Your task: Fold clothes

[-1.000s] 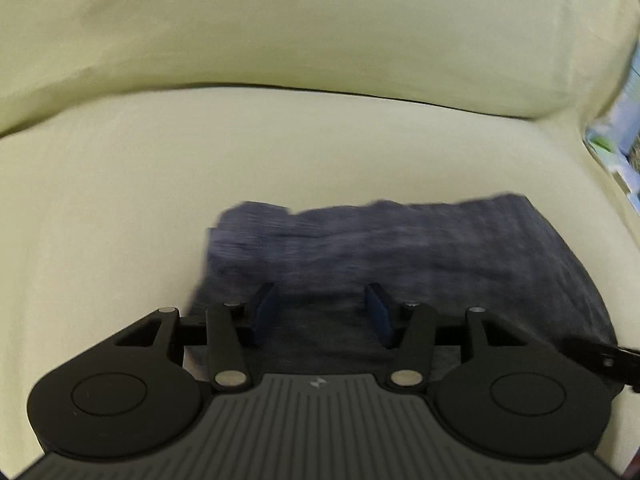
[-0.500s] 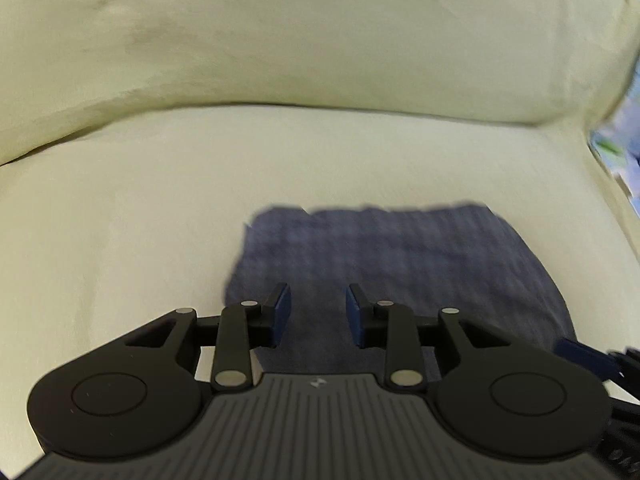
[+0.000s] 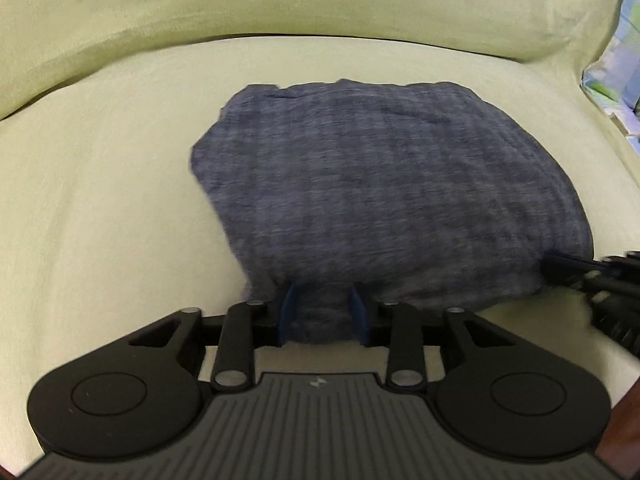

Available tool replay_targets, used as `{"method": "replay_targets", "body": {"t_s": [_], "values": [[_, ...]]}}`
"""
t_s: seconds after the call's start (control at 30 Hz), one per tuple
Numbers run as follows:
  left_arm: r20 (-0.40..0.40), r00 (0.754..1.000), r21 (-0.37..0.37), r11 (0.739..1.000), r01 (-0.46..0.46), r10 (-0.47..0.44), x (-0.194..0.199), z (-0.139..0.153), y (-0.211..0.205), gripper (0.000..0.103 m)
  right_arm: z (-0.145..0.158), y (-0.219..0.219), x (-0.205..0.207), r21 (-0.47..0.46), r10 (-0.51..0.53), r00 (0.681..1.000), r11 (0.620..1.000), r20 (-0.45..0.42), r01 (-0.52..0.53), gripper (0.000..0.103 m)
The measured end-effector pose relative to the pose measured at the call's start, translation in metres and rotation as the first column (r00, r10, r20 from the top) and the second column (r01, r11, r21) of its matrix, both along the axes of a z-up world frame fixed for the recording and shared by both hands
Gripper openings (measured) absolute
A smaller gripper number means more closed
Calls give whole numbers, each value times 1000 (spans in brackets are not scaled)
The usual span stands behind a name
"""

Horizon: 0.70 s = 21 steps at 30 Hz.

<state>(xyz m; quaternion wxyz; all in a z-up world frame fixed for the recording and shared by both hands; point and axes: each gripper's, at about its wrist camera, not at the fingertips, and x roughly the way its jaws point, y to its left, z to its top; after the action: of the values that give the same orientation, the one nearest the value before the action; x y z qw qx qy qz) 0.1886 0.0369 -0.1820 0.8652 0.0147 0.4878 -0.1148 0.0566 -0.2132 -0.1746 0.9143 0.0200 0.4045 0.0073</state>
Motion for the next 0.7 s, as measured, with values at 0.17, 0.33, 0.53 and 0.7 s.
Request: {"method": "replay_targets", "body": {"t_s": [0.17, 0.33, 0.53, 0.7], "values": [[-8, 1000, -33, 999, -15, 15, -7, 14, 10, 24, 11, -16, -16, 4, -59, 998, 998, -5, 59, 6], [82, 997, -74, 997, -1, 7, -11, 37, 5, 29, 39, 1, -21, 50, -33, 989, 998, 143, 26, 13], [53, 998, 17, 999, -48, 47, 7, 4, 8, 36, 14, 15, 17, 9, -11, 996, 1000, 87, 10, 10], [63, 998, 16, 999, -33, 32, -6, 4, 22, 39, -2, -17, -6, 68, -74, 996, 995, 49, 71, 0]]}}
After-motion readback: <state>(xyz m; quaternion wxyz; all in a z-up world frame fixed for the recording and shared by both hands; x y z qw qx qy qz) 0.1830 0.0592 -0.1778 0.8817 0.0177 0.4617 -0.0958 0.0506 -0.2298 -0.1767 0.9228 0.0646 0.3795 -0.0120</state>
